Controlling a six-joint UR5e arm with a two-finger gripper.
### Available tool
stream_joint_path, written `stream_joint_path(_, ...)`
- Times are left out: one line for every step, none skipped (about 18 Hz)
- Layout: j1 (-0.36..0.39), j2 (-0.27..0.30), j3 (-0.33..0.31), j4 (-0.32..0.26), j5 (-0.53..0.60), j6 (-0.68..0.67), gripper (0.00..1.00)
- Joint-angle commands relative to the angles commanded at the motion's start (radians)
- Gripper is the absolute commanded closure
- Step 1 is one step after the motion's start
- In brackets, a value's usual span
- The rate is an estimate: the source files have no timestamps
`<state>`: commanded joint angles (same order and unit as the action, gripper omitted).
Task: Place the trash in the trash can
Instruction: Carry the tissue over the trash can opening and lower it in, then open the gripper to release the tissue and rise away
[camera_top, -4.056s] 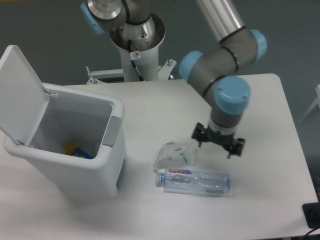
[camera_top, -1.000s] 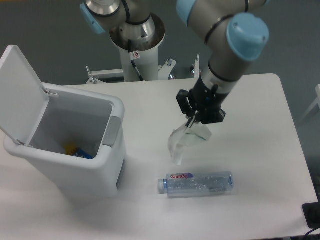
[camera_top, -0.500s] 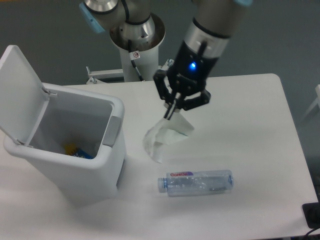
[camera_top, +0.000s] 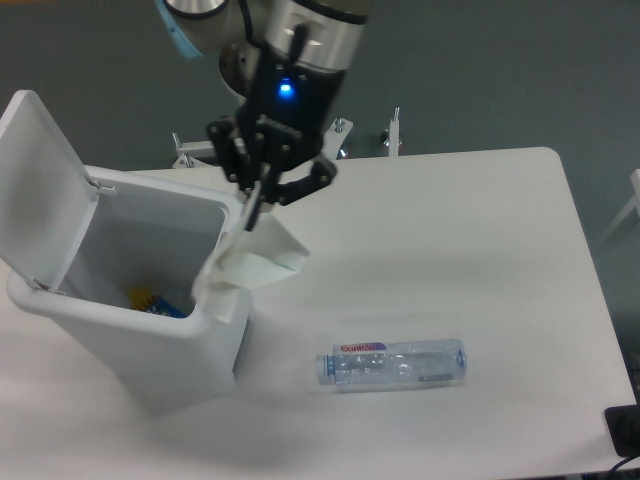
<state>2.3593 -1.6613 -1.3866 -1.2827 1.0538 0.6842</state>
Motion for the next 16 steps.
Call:
stream_joint_path(-0.011, 0.006, -0.021, 0.031, 0.003, 0.0, 1.0)
stream_joint_path(-0.023, 0.024, -0.044, 0.051, 0.003, 0.005, 1.0)
stream_joint_path(-0.037, 0.053, -0.087, 0.069, 0.006, 0.012, 1.0)
stream_joint_path(-0.037, 0.075, -0.116, 0.08, 0.006, 0.017, 1.0)
stream_joint_path(-0.038, 0.089, -0.138, 0.094, 0.006, 0.027, 1.0)
stream_joint_path(-0.038, 0.103, -0.164, 0.114, 0.006, 0.037, 0.93)
stream_joint_path(-0.038, 0.104, -0.17, 0.121, 0.006, 0.038, 0.85)
stream_joint_path(-0.041, 0.104, -0.18, 0.125, 0.008, 0.044, 0.76)
stream_joint_path(-0.043, 0.104, -0.186, 0.125, 0.008, 0.06, 0.72)
stream_joint_path(-0.045, 0.104, -0.187, 0.125, 0.008, 0.08, 0.68)
stream_joint_path(-0.045, 0.104, -0.187, 0.125, 0.008, 0.081, 0.61)
stream_joint_path(-0.045, 0.104, -0.187, 0.125, 0.008, 0.083, 0.6)
stream_joint_path(-0.045, 0.104, -0.189, 0.125, 0.008, 0.083, 0.58)
stream_joint_path(-0.045, 0.104, -0.19, 0.125, 0.008, 0.083, 0.56)
stream_joint_path(-0.045, 0.103, -0.192, 0.129, 0.009, 0.081, 0.56)
stream_joint_path(-0.045, 0.1, -0.192, 0.138, 0.015, 0.083, 0.56)
